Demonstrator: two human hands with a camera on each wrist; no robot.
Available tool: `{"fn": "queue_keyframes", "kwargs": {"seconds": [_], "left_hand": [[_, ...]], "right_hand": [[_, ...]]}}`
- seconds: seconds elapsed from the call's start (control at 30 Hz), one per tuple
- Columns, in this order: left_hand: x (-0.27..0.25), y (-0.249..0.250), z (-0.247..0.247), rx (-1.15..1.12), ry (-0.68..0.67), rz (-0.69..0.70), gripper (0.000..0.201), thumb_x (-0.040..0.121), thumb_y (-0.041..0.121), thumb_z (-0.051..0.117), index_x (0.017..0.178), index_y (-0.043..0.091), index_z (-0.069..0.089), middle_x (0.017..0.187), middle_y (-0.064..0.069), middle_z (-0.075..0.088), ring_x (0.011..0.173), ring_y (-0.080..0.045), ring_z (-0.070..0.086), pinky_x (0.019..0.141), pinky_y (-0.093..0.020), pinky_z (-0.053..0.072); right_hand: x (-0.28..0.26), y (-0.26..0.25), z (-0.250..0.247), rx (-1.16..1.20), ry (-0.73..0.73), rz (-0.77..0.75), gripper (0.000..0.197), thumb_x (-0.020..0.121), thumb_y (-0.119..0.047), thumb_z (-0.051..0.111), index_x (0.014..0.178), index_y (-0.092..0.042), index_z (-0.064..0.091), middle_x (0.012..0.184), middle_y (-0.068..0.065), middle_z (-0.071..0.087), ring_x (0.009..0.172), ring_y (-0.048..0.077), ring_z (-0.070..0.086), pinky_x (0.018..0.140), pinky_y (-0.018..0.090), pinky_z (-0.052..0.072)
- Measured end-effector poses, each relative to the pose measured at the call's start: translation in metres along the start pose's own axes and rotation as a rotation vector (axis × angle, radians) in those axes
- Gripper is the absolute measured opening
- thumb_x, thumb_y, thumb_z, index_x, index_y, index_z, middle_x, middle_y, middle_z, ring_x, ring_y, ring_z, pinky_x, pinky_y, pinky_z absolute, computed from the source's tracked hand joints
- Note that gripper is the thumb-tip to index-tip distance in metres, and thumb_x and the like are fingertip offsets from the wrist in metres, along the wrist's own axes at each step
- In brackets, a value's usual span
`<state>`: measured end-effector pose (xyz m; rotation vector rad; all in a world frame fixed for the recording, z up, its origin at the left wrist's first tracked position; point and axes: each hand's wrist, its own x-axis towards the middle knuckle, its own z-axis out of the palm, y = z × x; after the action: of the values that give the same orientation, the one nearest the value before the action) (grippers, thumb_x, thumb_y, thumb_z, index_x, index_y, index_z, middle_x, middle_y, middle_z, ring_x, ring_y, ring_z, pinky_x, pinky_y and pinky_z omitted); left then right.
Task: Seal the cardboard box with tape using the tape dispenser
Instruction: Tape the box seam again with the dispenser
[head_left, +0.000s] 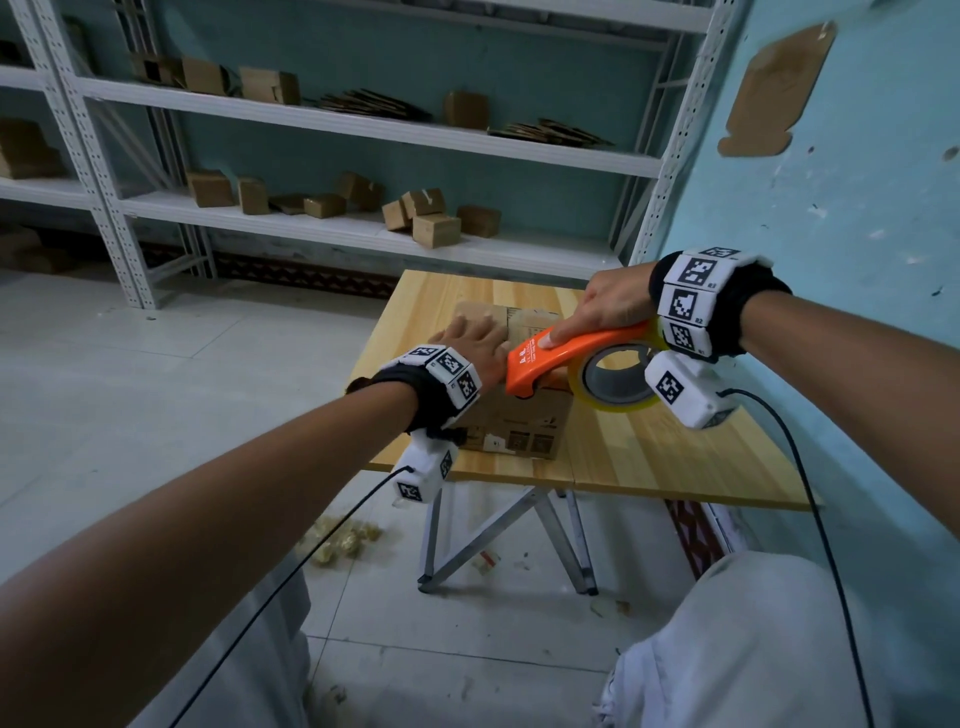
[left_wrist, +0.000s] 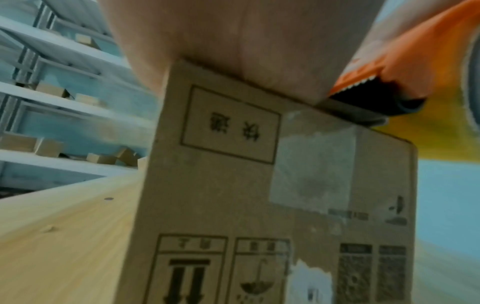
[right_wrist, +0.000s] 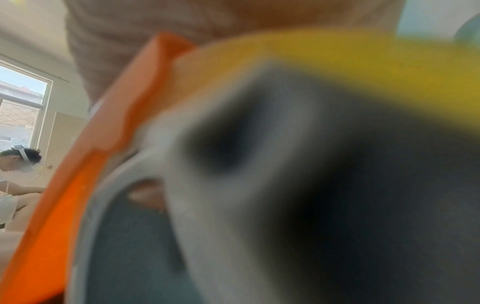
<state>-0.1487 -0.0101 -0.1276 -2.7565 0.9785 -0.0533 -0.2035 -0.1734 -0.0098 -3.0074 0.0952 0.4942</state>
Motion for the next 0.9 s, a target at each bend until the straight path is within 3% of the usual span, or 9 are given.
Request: {"fn": "queue_keyframes", "kwargs": {"seconds": [0.17, 0.23, 0.33, 0.47, 0.77, 0.9], "left_hand": [[-0.004, 0.004, -0.014, 0.104, -0.046, 0.035, 0.055, 0.103, 0.033, 0.03, 0.15, 0.009, 0.017, 0.157, -0.011, 0.013, 0.146, -0.03, 0.002, 0.118, -0.047, 0.006], [0.001, 0.003, -0.017, 0.034, -0.03, 0.018, 0.051, 0.104, 0.032, 0.025, 0.149, 0.008, 0.021, 0.156, -0.009, 0.019, 0.146, -0.026, 0.007, 0.119, -0.044, 0.007], [0.008, 0.001, -0.015, -0.095, 0.001, -0.024, 0.047, 0.104, 0.028, 0.018, 0.145, 0.008, 0.03, 0.155, -0.009, 0.025, 0.146, -0.023, 0.012, 0.119, -0.041, 0.008], [0.018, -0.004, 0.009, -0.188, 0.046, -0.059, 0.048, 0.1, 0.035, 0.023, 0.146, 0.019, 0.026, 0.156, -0.004, 0.02, 0.146, -0.028, 0.009, 0.117, -0.049, 0.014], [0.018, -0.005, 0.018, -0.198, 0.082, -0.076, 0.051, 0.101, 0.035, 0.024, 0.149, 0.023, 0.018, 0.159, -0.001, 0.01, 0.147, -0.029, 0.003, 0.116, -0.053, 0.015], [0.017, -0.009, 0.017, -0.168, 0.073, -0.029, 0.052, 0.1, 0.034, 0.026, 0.149, 0.022, 0.018, 0.159, -0.002, 0.01, 0.146, -0.03, 0.003, 0.116, -0.053, 0.016]], "right_hand": [[-0.001, 0.0, 0.0, -0.014, 0.008, 0.012, 0.057, 0.073, -0.072, 0.064, 0.083, -0.016, 0.073, 0.08, 0.002, 0.071, 0.07, 0.015, 0.064, 0.073, 0.03, 0.051], [-0.001, 0.002, 0.0, -0.02, 0.02, 0.008, 0.059, 0.075, -0.071, 0.063, 0.087, -0.015, 0.074, 0.084, 0.003, 0.071, 0.072, 0.016, 0.064, 0.076, 0.03, 0.051], [-0.001, 0.002, 0.001, -0.011, 0.011, 0.002, 0.059, 0.074, -0.071, 0.063, 0.086, -0.015, 0.074, 0.083, 0.004, 0.072, 0.071, 0.016, 0.065, 0.07, 0.028, 0.051], [0.0, 0.001, 0.001, -0.027, 0.01, 0.009, 0.059, 0.075, -0.071, 0.062, 0.087, -0.015, 0.073, 0.082, 0.003, 0.07, 0.07, 0.015, 0.064, 0.067, 0.026, 0.05], [0.001, 0.0, 0.002, -0.054, 0.011, 0.017, 0.058, 0.076, -0.073, 0.06, 0.083, -0.016, 0.071, 0.08, 0.002, 0.069, 0.071, 0.015, 0.062, 0.069, 0.028, 0.049], [0.002, -0.004, 0.002, -0.05, 0.01, 0.017, 0.056, 0.075, -0.073, 0.061, 0.077, -0.017, 0.07, 0.073, 0.0, 0.067, 0.065, 0.014, 0.061, 0.064, 0.027, 0.048]]}}
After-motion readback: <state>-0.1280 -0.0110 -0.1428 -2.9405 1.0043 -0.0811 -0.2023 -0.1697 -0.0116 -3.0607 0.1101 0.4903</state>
